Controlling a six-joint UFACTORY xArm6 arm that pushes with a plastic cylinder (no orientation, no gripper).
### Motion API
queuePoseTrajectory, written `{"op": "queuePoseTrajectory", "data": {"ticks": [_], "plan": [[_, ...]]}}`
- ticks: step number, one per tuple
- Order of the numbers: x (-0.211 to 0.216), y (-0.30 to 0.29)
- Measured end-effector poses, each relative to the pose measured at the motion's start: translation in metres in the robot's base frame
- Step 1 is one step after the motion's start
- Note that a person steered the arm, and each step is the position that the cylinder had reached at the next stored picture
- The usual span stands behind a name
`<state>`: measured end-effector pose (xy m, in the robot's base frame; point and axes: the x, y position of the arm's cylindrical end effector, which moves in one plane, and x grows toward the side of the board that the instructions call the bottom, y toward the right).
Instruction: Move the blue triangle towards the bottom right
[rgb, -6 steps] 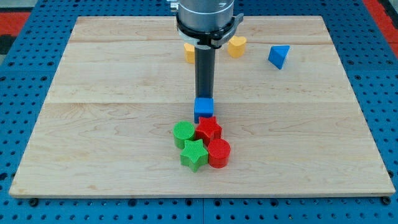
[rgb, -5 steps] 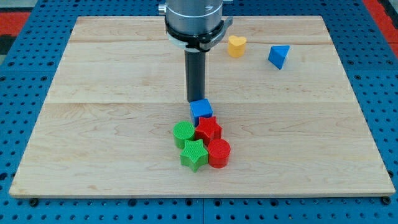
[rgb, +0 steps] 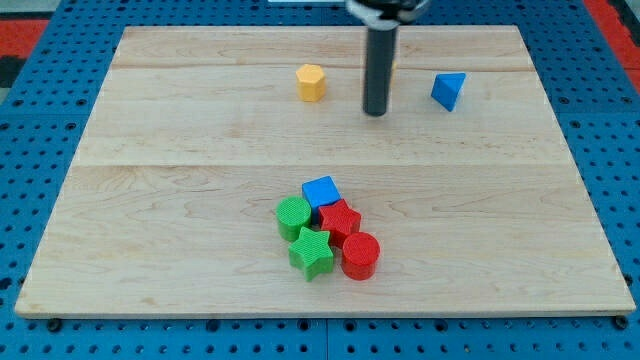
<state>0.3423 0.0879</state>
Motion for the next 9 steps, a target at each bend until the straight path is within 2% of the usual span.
{"op": "queuePoseTrajectory", "data": {"ticks": [2,3,5,7,9], "plan": [[-0.048,0.056],[-0.04,0.073],[0.012,0.094],[0.043,0.114],[0.038,0.099]]}}
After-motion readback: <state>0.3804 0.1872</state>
